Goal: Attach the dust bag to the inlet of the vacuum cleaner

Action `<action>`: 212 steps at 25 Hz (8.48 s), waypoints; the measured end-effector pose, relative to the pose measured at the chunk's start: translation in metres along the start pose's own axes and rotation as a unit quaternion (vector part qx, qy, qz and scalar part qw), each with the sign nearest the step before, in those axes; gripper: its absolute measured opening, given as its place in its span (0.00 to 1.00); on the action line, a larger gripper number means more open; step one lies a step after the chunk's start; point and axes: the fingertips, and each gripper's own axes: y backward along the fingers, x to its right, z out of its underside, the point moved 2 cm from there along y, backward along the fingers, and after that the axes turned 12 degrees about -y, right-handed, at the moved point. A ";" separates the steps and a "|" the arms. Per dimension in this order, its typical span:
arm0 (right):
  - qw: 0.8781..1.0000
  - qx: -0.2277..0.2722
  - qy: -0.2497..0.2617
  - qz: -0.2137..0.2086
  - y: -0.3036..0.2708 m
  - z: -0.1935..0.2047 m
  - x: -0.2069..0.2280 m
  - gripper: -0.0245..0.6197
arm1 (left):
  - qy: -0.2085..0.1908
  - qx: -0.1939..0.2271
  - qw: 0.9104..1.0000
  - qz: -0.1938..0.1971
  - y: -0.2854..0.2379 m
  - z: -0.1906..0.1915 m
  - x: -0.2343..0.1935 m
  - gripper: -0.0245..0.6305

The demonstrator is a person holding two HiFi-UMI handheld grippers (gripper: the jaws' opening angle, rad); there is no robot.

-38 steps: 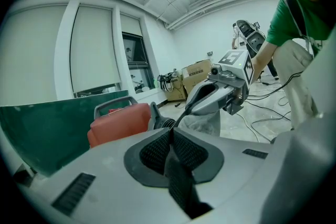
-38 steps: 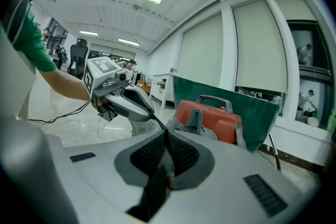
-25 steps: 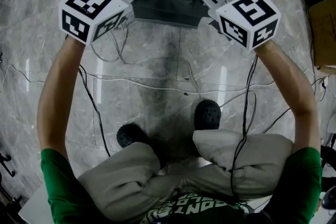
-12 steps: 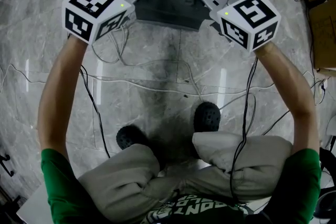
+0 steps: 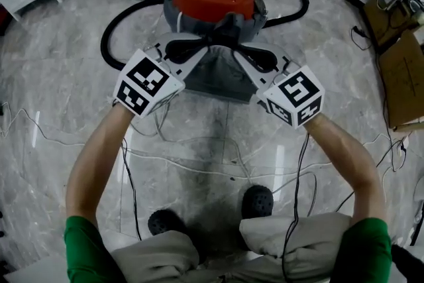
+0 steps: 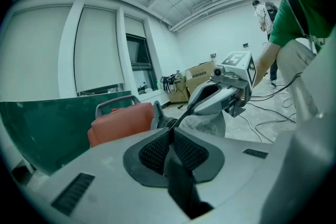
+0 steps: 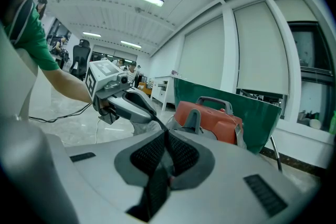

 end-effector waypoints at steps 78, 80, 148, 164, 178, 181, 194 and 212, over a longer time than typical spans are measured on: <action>0.998 0.045 -0.025 0.038 -0.018 0.005 0.046 0.09 | 0.025 0.003 0.997 -0.068 -0.045 0.012 -0.032 0.10; 0.998 0.042 -0.024 0.042 -0.018 0.006 0.046 0.09 | 0.015 -0.002 0.997 -0.071 -0.045 0.012 -0.031 0.10; 0.983 0.090 -0.141 0.072 -0.014 -0.348 0.049 0.05 | 0.071 0.051 0.989 -0.121 0.102 -0.216 -0.228 0.04; 0.988 0.012 -0.132 0.079 0.092 -0.639 0.003 0.05 | 0.191 0.017 0.972 -0.137 0.254 -0.469 -0.347 0.04; 0.981 -0.009 -0.156 0.111 0.142 -0.728 -0.081 0.05 | 0.243 0.028 0.962 -0.119 0.365 -0.556 -0.328 0.04; 0.982 -0.012 -0.158 0.105 0.151 -0.737 -0.108 0.05 | 0.254 0.037 0.959 -0.119 0.379 -0.566 -0.324 0.04; 0.996 -0.024 -0.078 0.046 0.203 -0.741 -0.141 0.05 | 0.290 0.047 0.939 -0.179 0.373 -0.591 -0.271 0.04; 0.991 -0.005 -0.137 0.001 0.347 -0.664 -0.050 0.05 | 0.271 0.010 0.928 -0.254 0.311 -0.688 -0.180 0.04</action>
